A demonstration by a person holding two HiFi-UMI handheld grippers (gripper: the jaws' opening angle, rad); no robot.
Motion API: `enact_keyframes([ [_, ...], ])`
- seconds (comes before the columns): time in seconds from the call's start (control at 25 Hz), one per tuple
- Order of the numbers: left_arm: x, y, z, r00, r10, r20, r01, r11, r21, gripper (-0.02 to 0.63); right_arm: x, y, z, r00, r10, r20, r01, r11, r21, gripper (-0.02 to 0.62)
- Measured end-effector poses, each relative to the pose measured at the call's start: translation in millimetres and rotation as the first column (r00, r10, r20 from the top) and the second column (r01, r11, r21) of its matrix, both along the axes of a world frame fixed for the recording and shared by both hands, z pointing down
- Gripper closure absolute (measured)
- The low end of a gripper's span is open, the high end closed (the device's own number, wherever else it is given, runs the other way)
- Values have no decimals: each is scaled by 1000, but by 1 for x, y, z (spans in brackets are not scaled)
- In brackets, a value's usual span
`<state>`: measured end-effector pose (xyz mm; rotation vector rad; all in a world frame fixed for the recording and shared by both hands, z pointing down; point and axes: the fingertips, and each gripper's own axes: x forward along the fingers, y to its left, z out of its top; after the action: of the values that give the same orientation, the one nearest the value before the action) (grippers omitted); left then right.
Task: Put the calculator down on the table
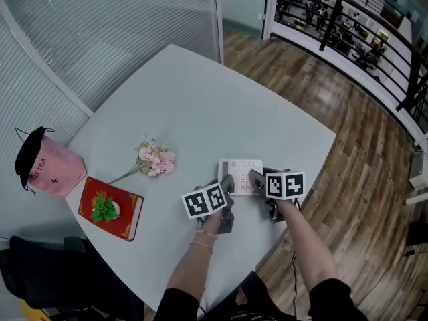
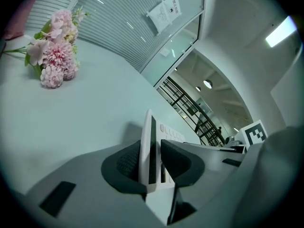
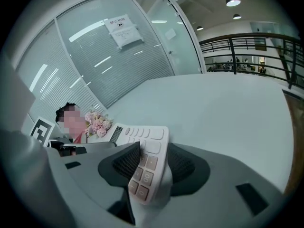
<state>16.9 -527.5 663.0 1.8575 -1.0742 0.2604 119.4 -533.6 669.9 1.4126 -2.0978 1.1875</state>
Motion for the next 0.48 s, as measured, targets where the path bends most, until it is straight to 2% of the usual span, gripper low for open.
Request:
enact_keyframes([
  [0.12, -1, 2, 3, 998, -8, 63, 8, 1000, 1, 488, 0, 0, 6, 999, -11, -41, 10, 1000, -18, 400],
  [0.24, -1, 3, 3, 990, 6, 142, -11, 999, 34, 471, 0, 0, 10, 997, -24, -77, 22, 999, -26, 399],
  [0.4, -4, 2, 3, 987, -8, 158, 1, 999, 41, 460, 0, 0, 11, 994, -38, -106, 35, 999, -27, 396],
  [0.48, -9, 2, 4, 985, -42, 168, 35, 999, 41, 415, 3, 0, 8, 986, -34, -164, 33, 999, -8, 377],
])
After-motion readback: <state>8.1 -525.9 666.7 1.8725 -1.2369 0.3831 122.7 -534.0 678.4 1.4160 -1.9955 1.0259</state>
